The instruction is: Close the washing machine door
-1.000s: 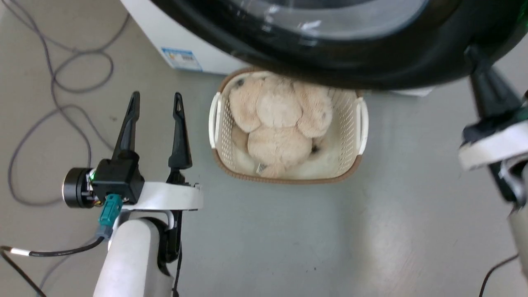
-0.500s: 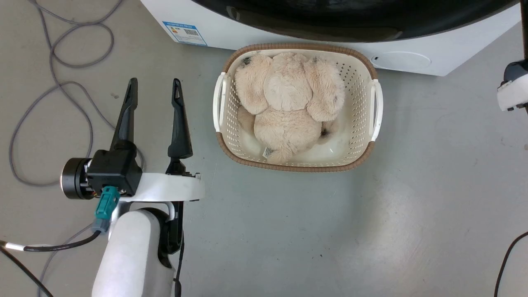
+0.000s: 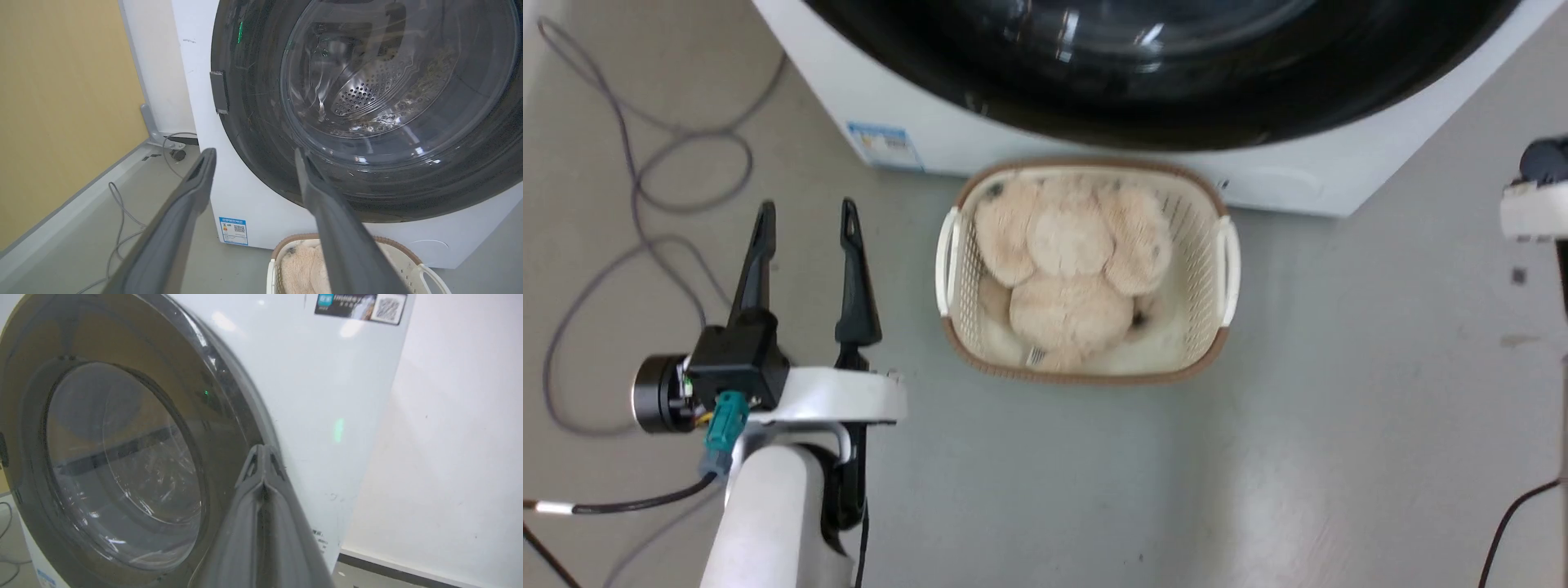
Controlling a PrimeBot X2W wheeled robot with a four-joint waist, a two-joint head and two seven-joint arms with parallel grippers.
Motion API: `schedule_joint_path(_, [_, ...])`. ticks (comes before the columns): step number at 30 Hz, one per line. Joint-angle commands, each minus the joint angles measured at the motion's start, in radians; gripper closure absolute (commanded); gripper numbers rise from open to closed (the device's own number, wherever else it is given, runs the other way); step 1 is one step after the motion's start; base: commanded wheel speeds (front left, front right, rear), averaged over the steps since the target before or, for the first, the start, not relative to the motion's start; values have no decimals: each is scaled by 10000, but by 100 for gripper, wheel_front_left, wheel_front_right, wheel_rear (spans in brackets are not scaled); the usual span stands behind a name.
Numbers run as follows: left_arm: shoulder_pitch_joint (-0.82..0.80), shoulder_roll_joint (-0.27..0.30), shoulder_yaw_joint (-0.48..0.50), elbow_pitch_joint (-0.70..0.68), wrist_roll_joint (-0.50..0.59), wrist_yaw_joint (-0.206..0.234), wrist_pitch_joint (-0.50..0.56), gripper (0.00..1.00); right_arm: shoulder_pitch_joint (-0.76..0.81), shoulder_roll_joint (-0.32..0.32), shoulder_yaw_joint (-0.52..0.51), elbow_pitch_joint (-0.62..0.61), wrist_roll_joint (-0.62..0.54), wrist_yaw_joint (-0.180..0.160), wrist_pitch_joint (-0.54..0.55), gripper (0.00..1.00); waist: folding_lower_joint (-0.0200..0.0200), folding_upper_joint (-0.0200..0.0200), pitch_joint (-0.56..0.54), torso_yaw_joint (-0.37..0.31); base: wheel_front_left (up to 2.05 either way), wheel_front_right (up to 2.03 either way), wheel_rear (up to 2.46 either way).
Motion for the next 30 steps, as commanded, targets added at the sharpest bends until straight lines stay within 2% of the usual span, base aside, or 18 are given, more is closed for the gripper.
schedule_joint_path(1, [246, -1, 86, 71, 86, -43, -43, 0, 447, 284, -142, -617, -183, -9, -44, 100, -1, 0, -586, -227, 0, 0, 0])
schedule_joint_path(5, [660, -1, 275, 228, 183, -87, -43, 0, 1388, 1004, -441, -1885, -291, -9, -44, 100, -1, 0, -1215, -405, 0, 0, 0])
schedule_joint_path(9, [1148, -1, 428, 345, 326, -91, -44, 0, 2464, 1430, -293, -2459, -364, -9, -44, 100, -1, 0, -1806, -599, 0, 0, 0])
schedule_joint_path(18, [2045, -1, 530, 534, 525, -56, -44, 0, 4711, 1914, 295, -2178, -388, -9, -44, 100, -1, 0, -2822, -826, 0, 0, 0])
schedule_joint_path(19, [2120, 0, 509, 535, 576, -41, -44, 0, 4946, 1927, 327, -2057, -298, -9, -44, 60, -1, 0, -2909, -818, 0, 0, 0])
schedule_joint_path(20, [2185, 17, 473, 496, 650, -33, -44, 0, 5157, 1934, 335, -1954, -115, -9, -44, 0, -1, 0, -3004, -819, 0, 0, 0])
schedule_joint_path(24, [2503, 59, 375, 374, 756, -23, -44, 0, 5913, 1941, 521, -1613, 590, -9, -44, 0, -1, 0, -3294, -850, 0, 0, 0])
schedule_joint_path(30, [2866, 90, 310, 244, 701, -94, -44, 0, 6672, 1943, 803, -1428, 991, -9, -44, 0, -1, 0, -3614, -852, 0, 0, 0])
